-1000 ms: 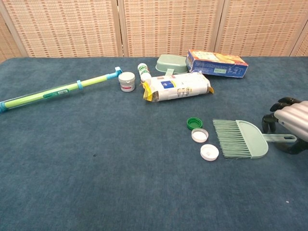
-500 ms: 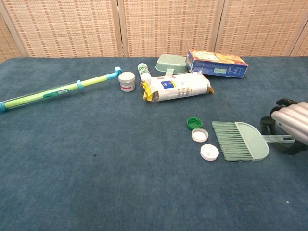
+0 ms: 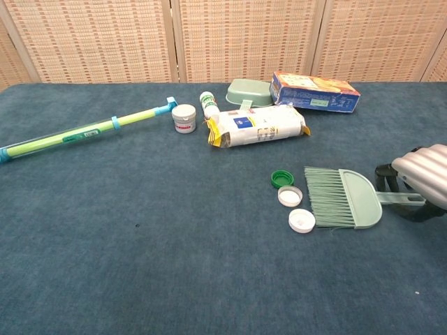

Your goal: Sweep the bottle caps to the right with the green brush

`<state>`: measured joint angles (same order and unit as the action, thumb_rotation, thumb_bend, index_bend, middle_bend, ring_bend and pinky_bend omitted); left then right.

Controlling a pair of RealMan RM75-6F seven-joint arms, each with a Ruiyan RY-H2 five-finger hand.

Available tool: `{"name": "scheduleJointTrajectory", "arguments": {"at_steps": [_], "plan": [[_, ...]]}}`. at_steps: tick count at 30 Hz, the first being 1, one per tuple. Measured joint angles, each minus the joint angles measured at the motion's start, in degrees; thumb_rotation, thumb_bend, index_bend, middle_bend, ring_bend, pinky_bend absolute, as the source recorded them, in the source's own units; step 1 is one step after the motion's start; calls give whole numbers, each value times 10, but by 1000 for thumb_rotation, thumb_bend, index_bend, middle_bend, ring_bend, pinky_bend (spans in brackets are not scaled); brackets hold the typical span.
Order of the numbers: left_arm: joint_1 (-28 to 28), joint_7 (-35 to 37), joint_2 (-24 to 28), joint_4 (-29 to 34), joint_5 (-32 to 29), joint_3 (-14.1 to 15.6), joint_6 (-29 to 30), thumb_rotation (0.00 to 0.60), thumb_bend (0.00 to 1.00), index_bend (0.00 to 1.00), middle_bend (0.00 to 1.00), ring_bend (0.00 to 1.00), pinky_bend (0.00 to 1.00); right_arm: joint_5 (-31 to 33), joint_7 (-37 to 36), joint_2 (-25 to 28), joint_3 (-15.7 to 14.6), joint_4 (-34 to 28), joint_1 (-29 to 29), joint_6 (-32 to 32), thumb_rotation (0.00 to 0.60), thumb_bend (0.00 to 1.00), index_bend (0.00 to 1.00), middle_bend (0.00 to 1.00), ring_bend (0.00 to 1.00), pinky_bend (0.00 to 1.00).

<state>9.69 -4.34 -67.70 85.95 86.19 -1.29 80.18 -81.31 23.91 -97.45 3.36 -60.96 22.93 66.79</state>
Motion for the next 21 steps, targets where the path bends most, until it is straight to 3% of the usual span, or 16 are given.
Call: {"name": "scheduleJointTrajectory", "arguments": {"at_steps": [13, 21], "plan": [[-1, 2, 1, 1, 4, 2, 3, 600, 449, 0, 1, 11, 162, -41, -17, 24, -11, -15, -2, 42, 600, 410, 879, 797, 559, 480], [0, 0, 1, 4, 6, 3, 2, 600, 449, 0, 1, 11, 162, -53, 132, 91, -8, -130, 3, 54, 600, 424, 906, 821, 577, 480]]}}
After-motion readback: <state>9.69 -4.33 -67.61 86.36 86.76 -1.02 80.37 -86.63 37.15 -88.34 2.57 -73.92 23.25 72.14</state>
